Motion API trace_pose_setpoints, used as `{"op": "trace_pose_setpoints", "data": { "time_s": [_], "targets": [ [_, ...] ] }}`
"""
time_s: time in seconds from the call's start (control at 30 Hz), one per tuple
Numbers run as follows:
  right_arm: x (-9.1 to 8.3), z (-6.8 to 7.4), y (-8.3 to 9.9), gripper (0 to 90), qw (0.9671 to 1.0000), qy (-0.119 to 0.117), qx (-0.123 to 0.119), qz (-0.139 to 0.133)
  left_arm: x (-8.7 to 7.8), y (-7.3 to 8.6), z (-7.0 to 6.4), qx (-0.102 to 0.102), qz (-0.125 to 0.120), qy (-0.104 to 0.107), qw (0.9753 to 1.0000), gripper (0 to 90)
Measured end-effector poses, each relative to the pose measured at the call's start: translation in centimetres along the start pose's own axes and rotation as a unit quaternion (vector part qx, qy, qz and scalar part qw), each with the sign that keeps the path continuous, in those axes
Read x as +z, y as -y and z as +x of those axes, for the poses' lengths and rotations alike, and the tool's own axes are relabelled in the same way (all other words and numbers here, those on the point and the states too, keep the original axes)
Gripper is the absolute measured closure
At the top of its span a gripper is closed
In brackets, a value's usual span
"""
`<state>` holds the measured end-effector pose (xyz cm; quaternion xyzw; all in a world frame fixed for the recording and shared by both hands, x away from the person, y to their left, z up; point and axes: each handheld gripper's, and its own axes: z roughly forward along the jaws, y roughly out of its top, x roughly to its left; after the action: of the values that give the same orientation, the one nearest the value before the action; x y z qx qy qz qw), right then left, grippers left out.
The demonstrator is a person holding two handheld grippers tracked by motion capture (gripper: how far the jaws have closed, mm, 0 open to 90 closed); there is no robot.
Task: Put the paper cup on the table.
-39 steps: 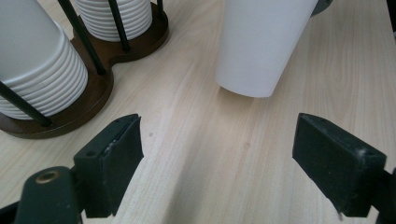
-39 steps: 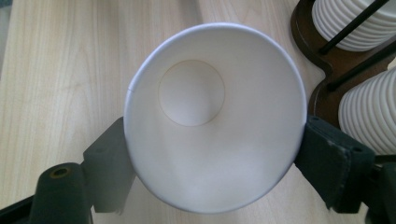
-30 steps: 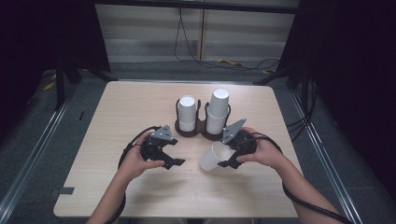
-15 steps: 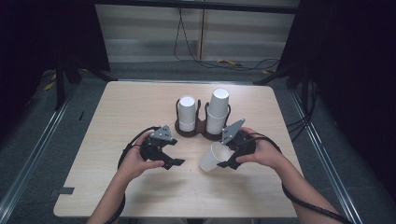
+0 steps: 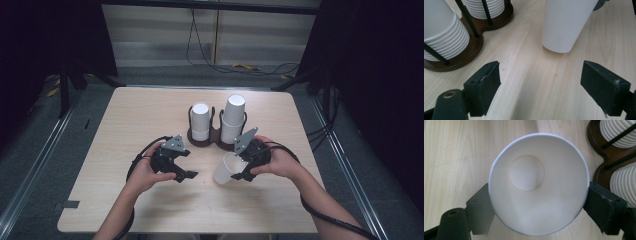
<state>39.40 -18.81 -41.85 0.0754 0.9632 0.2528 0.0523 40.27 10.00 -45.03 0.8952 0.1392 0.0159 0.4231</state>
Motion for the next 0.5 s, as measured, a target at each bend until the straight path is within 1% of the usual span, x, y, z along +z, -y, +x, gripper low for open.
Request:
{"op": "trace_pose_setpoints", "data": {
  "time_s": [0.03,0.13,0.2,0.37,0.47,0.5],
  "targets": [
    [0.06,-0.03,-0.09,17.2,1.0000,-0.001,-0.005,-0.003,-0.02,0.00,0.03,0.001,0.001,0.001,1.0000,16.0],
    [0.08,0.05,-0.23,17.0,1.0000,-0.004,0.000,-0.002,0.03,0.03,0.02,-0.002,-0.001,0.001,1.0000,16.0],
    [0.04,0.04,-0.29,16.9,1.0000,-0.005,0.000,-0.007,0.07,0.03,0.00,-0.001,-0.001,0.001,1.0000,16.0],
    [0.26,0.08,-0.33,16.7,0.9999,-0.006,-0.002,-0.009,0.09,0.01,0.01,0.002,0.001,0.002,1.0000,16.0],
    [0.44,0.26,-0.38,16.4,0.9997,-0.013,-0.001,-0.019,0.05,0.03,0.00,0.000,-0.001,0.001,1.0000,16.0],
    [0.52,0.34,-0.39,16.2,0.9998,-0.013,0.000,-0.018,0.04,0.05,-0.01,-0.002,0.000,0.000,1.0000,16.0]
  ]
}}
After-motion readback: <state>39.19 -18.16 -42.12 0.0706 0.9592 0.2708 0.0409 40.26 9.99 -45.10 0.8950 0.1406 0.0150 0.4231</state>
